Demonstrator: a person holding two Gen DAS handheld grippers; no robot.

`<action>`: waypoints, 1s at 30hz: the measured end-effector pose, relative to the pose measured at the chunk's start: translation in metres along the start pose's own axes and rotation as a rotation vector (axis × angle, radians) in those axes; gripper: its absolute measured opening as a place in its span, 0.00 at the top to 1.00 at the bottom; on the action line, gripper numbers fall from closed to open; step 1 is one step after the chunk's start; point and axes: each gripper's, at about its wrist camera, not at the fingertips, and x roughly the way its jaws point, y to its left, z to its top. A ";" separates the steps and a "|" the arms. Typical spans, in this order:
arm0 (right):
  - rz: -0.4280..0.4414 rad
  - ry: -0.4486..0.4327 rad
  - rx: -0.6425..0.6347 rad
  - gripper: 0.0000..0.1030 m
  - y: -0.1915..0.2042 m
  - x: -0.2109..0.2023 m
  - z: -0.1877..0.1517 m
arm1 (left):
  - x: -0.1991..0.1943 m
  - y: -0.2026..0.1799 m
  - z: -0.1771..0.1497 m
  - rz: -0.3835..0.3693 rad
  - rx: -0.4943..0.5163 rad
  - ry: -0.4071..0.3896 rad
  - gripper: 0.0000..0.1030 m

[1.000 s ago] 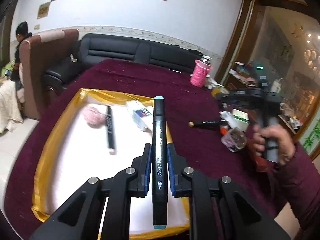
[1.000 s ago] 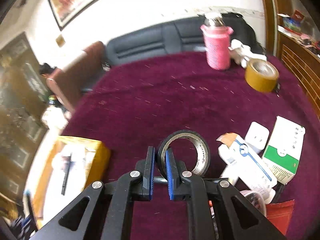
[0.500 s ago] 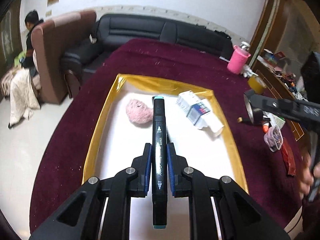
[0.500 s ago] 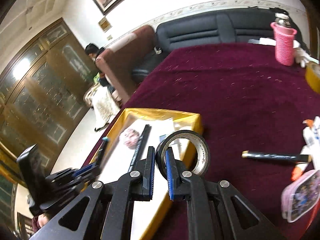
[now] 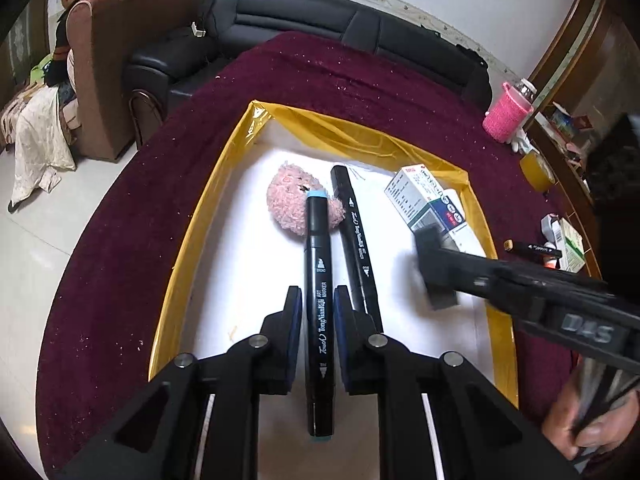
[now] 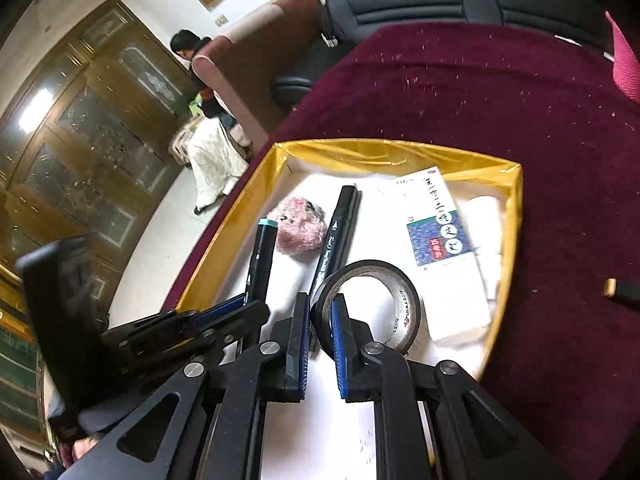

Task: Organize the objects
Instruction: 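Release the marker in the tray with the left tool while the right tool places the tape roll there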

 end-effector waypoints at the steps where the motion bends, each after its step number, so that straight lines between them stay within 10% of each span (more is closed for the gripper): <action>1: -0.005 0.006 0.004 0.88 -0.001 0.004 0.002 | 0.000 0.000 0.000 0.000 -0.001 -0.003 0.81; 10: -0.056 0.017 0.006 0.88 -0.008 0.015 0.009 | -0.018 -0.001 -0.004 -0.012 0.018 -0.057 0.40; 16: -0.030 -0.060 0.043 0.73 -0.013 -0.015 0.002 | -0.023 0.006 -0.006 -0.064 -0.033 -0.062 0.39; 20: -0.031 -0.156 0.019 0.40 -0.013 -0.054 -0.011 | -0.025 0.005 -0.009 -0.077 -0.044 -0.056 0.38; 30: -0.028 -0.223 0.059 0.32 -0.044 -0.101 -0.051 | -0.001 -0.016 -0.001 -0.235 -0.077 0.025 0.34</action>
